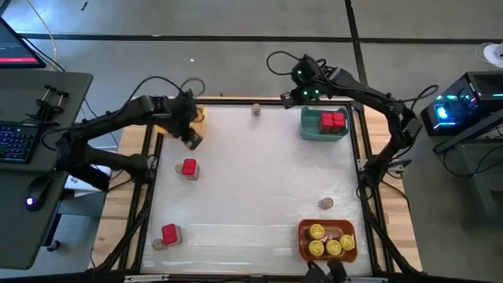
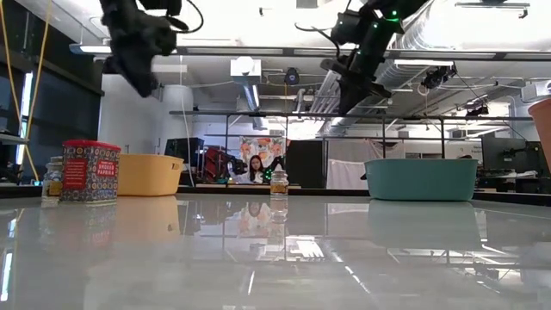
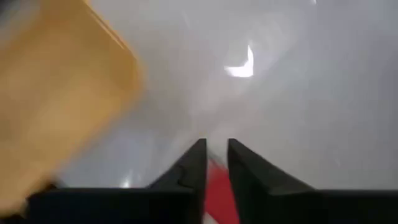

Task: Sort spices by type
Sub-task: Put the top red seasoning can into the green bin

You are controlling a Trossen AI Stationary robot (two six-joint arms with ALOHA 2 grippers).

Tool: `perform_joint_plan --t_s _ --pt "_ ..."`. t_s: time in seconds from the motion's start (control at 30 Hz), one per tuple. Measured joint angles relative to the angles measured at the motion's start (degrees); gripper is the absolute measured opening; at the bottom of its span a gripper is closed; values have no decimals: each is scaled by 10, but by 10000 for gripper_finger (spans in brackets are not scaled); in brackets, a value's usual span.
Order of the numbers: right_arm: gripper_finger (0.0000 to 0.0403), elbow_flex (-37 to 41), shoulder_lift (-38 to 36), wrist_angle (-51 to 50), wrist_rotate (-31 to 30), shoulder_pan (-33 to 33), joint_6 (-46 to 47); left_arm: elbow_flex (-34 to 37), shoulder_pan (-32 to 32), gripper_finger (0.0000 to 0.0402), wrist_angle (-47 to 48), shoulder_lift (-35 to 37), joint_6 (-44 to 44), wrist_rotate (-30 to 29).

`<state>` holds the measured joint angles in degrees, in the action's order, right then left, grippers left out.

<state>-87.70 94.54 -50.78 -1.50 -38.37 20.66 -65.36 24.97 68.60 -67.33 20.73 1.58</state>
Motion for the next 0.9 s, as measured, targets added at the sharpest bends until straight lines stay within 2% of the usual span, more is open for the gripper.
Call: perform_joint_plan --t_s 0.07,0.13,0.3,0.4,0.6,0.7,0.9 --pt "0 0 0 1 4 -6 -8 0 -47 10 12 1 -5 26" --pt "0 0 0 1 19 -13 -20 0 -103 7 17 4 -43 29" --pt "0 0 0 0 48 -26 -42 1 -193 1 51 -2 -121 -9" --pt "0 0 0 1 48 -27 -45 26 -199 0 31 -1 -129 -14" --pt "0 0 0 0 50 -26 -52 121 -181 0 -43 0 -118 38" --pt "0 0 0 0 50 -26 -52 128 -174 0 -58 0 -94 39" --pt "0 0 1 12 50 -26 -44 141 -174 0 -22 -4 -89 23"
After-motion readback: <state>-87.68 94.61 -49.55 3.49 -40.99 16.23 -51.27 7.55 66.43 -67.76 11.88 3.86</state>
